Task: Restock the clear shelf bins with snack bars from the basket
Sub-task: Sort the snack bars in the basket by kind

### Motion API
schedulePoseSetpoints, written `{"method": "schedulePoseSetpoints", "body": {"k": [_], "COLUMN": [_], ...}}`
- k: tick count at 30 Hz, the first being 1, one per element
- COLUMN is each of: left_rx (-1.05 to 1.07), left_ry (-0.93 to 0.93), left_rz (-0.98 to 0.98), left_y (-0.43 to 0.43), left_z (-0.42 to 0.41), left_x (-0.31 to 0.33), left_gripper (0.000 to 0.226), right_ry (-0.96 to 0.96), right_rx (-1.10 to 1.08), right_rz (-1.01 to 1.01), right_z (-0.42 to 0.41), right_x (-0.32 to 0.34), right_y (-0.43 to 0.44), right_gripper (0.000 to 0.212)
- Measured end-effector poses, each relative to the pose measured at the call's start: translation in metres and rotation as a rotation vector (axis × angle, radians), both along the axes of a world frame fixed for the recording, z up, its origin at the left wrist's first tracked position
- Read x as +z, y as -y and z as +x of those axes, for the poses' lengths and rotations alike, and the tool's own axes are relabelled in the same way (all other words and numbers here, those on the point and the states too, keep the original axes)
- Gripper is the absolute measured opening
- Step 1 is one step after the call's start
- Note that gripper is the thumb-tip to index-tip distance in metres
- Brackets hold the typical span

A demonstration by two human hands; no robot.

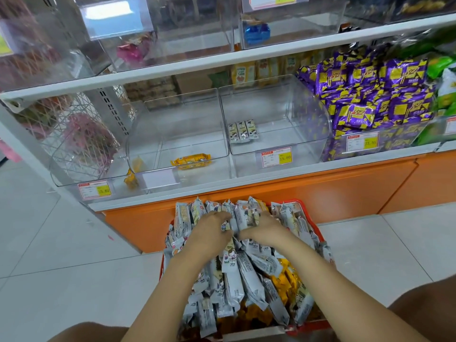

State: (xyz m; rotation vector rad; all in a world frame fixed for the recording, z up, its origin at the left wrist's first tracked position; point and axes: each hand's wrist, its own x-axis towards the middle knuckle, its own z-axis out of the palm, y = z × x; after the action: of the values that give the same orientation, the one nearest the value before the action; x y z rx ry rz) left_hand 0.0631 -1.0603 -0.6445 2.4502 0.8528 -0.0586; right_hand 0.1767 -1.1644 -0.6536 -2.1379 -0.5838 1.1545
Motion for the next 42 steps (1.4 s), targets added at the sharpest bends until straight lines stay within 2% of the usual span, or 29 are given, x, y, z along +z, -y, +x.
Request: {"method": "schedulePoseSetpoints", "body": {"k": [6, 7, 10, 13, 15, 17, 19, 22, 24, 25, 28, 29, 31, 33, 35, 39, 42], "left_rx": [0.023, 0.041, 0.106, 0.117, 0.155, 0.205, 0.211, 0.201, 0.163, 0.153, 0.143, 0.134, 0.115, 0.106, 0.109, 0.115, 0.107], "left_ry": [0.056, 0.105, 0.279, 0.397, 0.368, 0.324, 0.318, 0.324, 0.255, 0.229, 0.22, 0.224, 0.234, 0.241, 0.25, 0.265, 0.266], "left_rz": [0.001, 0.03, 0.109, 0.148, 0.103, -0.023, -0.123, -0.17, -0.126, -0.101, -0.091, -0.092, -0.091, -0.088, -0.088, -0.065, -0.043], "left_y": [-0.003, -0.006, -0.022, -0.048, -0.07, -0.088, -0.097, -0.098, -0.099, -0.101, -0.103, -0.104, -0.106, -0.106, -0.107, -0.107, -0.106], "left_z": [0.005, 0.008, 0.026, 0.062, 0.093, 0.121, 0.14, 0.152, 0.155, 0.155, 0.154, 0.154, 0.153, 0.154, 0.155, 0.156, 0.155], "left_x": [0.02, 0.029, 0.06, 0.087, 0.092, 0.089, 0.081, 0.066, 0.057, 0.054, 0.047, 0.046, 0.044, 0.043, 0.043, 0.041, 0.042], "left_gripper": [0.031, 0.028, 0.026, 0.032, 0.044, 0.055, 0.059, 0.052, 0.045, 0.04, 0.026, 0.024, 0.026, 0.026, 0.024, 0.023, 0.035], "right_ry": [-0.088, -0.086, -0.074, -0.026, 0.104, 0.245, 0.307, 0.428, 0.475, 0.496, 0.538, 0.531, 0.56, 0.558, 0.52, 0.521, 0.545], "right_rx": [0.009, 0.02, 0.004, -0.113, -0.205, -0.208, -0.183, -0.055, 0.018, 0.056, 0.076, 0.038, -0.028, -0.071, -0.085, 0.001, 0.032], "right_rz": [0.013, 0.028, 0.193, 0.383, 0.395, 0.304, 0.21, 0.014, -0.093, -0.14, -0.248, -0.273, -0.32, -0.379, -0.416, -0.313, -0.18], "right_z": [0.008, 0.01, 0.027, 0.061, 0.091, 0.12, 0.144, 0.175, 0.194, 0.204, 0.229, 0.235, 0.257, 0.277, 0.296, 0.271, 0.254], "right_x": [0.013, 0.023, 0.061, 0.105, 0.128, 0.141, 0.147, 0.138, 0.125, 0.116, 0.084, 0.075, 0.051, 0.031, 0.012, 0.039, 0.058], "right_y": [0.008, 0.014, 0.031, 0.028, 0.008, -0.018, -0.046, -0.089, -0.111, -0.121, -0.143, -0.149, -0.168, -0.189, -0.207, -0.21, -0.199], "right_gripper": [0.099, 0.09, 0.039, 0.026, 0.025, 0.03, 0.026, 0.023, 0.042, 0.043, 0.02, 0.02, 0.037, 0.065, 0.075, 0.04, 0.037]}}
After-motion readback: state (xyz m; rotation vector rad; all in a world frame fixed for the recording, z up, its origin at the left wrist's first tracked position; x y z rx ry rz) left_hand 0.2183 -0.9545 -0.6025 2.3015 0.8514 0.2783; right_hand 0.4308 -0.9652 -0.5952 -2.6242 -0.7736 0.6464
